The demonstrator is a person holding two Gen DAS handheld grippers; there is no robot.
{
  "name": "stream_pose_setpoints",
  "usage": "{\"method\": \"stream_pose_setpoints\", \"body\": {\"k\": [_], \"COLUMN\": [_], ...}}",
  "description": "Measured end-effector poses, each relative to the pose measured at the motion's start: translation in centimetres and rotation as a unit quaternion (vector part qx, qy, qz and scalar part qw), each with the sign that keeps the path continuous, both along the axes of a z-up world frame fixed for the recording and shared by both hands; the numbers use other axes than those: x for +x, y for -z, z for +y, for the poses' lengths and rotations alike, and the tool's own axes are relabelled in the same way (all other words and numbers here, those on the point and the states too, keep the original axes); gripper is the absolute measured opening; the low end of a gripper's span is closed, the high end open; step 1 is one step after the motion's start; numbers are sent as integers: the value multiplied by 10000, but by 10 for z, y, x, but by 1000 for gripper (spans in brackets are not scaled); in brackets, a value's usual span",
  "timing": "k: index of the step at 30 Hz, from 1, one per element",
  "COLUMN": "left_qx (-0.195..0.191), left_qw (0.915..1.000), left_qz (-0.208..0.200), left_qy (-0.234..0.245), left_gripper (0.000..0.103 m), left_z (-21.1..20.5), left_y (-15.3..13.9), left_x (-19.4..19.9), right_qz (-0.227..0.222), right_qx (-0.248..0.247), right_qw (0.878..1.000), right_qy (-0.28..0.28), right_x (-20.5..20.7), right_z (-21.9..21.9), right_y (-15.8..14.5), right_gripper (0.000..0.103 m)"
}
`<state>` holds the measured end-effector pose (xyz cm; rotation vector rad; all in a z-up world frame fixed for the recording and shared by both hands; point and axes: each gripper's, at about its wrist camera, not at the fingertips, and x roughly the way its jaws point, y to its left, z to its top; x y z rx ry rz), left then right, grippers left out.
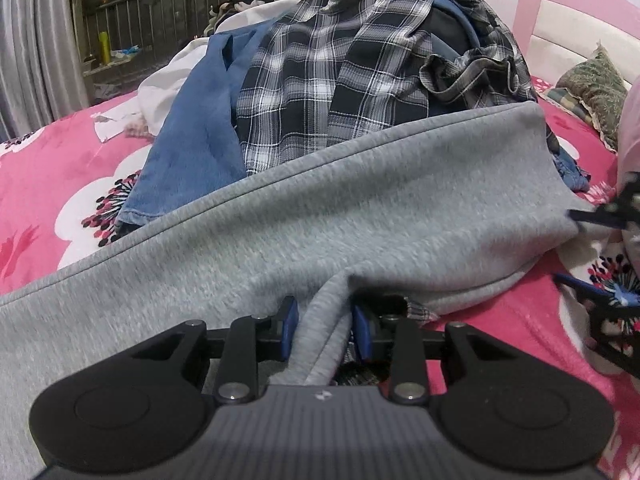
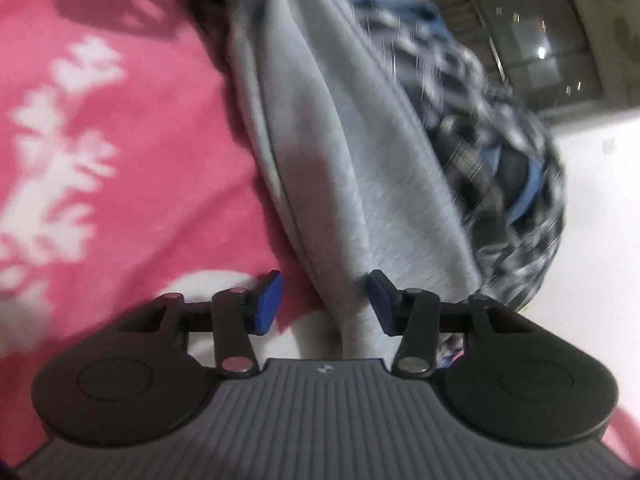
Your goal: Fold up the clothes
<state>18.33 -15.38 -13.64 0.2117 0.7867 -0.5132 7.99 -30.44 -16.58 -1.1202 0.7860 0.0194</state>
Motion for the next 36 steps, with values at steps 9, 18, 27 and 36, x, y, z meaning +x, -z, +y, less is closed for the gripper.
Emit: {"method": "stream_pose_setpoints", "body": {"k": [9, 18, 27, 36], "left_qx": [269, 608, 601, -558], "left_qw": [9994, 9947, 9891, 9869], "left_qz": [-168, -284, -54, 1350], "left_qy": [131, 785, 1341, 681], "left_gripper": [34, 41, 50, 51], "left_z": [-5, -3, 10, 97], "left_y": [0, -9, -32, -55], "left_x": [-9, -28, -68, -156], "right_qz": [71, 756, 770, 819], "right_qx": [-410, -2489, -733, 2641], "right_qw": [9991, 9656, 9909, 9482], "right_qy": [120, -69, 824, 1561], "right_x": [43, 40, -6, 16], "right_z": [-10, -26, -2, 12], "right_y": [-3, -63, -130, -85], "right_gripper": [14, 13, 14, 35]}}
